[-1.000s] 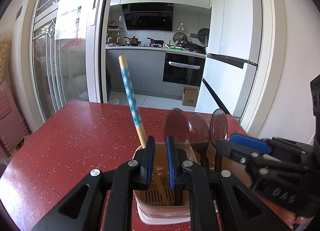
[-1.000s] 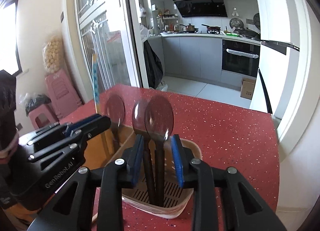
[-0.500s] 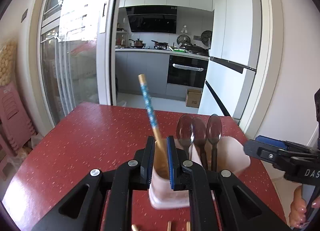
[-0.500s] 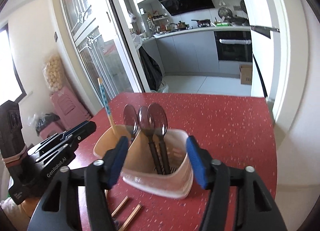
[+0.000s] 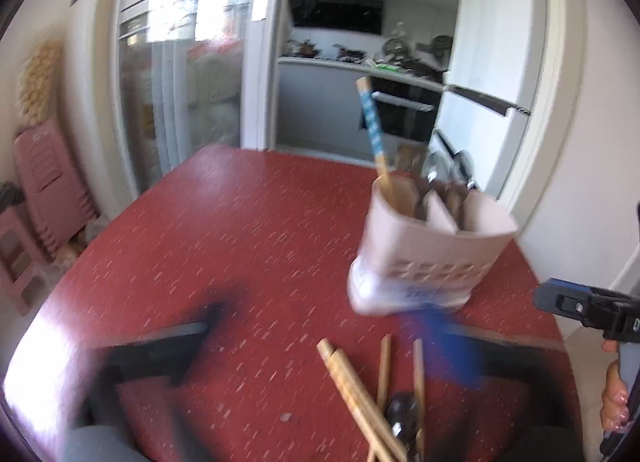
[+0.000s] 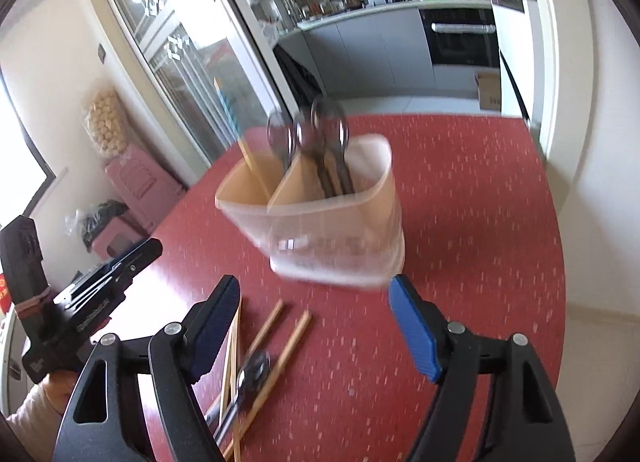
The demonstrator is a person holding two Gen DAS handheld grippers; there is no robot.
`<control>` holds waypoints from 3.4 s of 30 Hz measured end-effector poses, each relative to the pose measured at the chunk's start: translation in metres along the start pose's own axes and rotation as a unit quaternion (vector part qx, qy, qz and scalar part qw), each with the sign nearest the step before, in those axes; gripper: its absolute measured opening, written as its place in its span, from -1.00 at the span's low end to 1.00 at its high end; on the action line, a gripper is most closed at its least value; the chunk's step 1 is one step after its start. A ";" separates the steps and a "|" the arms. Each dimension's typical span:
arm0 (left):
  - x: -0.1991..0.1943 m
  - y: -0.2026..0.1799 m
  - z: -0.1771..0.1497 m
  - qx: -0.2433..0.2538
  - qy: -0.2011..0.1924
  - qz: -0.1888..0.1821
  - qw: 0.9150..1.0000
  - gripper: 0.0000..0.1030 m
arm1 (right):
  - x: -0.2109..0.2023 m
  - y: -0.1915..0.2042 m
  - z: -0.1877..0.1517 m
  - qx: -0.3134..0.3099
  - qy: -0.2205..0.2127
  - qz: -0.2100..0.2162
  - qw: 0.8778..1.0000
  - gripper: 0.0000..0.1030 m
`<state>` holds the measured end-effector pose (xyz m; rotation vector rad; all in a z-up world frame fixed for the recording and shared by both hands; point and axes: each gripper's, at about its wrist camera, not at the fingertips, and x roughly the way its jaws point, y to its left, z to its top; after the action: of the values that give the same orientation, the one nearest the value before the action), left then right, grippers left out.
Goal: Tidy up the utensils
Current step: 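Release the spoons into the caddy and move both tools back to the table, then grasp a dark spoon among the chopsticks with the right tool, then grasp the yellow patterned chopstick with the left tool while the right tool holds the spoon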
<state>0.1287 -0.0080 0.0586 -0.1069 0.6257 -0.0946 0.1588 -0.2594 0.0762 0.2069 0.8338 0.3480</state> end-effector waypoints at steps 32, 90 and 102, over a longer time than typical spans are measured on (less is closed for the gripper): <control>0.006 0.061 -0.093 -0.052 0.161 0.019 0.985 1.00 | 0.064 0.034 -0.069 0.068 0.217 0.011 0.974 0.80; 0.085 -0.003 -0.064 -0.191 0.348 0.007 0.918 0.47 | 0.049 -0.021 -0.076 0.151 0.192 0.143 0.959 -0.93; 0.094 -0.040 -0.071 -0.188 0.344 -0.009 0.920 0.13 | 0.041 -0.037 -0.075 0.161 0.185 0.150 0.958 -0.93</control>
<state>0.1605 -0.0635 -0.0477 -0.4659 1.3460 -0.0261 0.1356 -0.2742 -0.0129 0.5884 1.2345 0.5450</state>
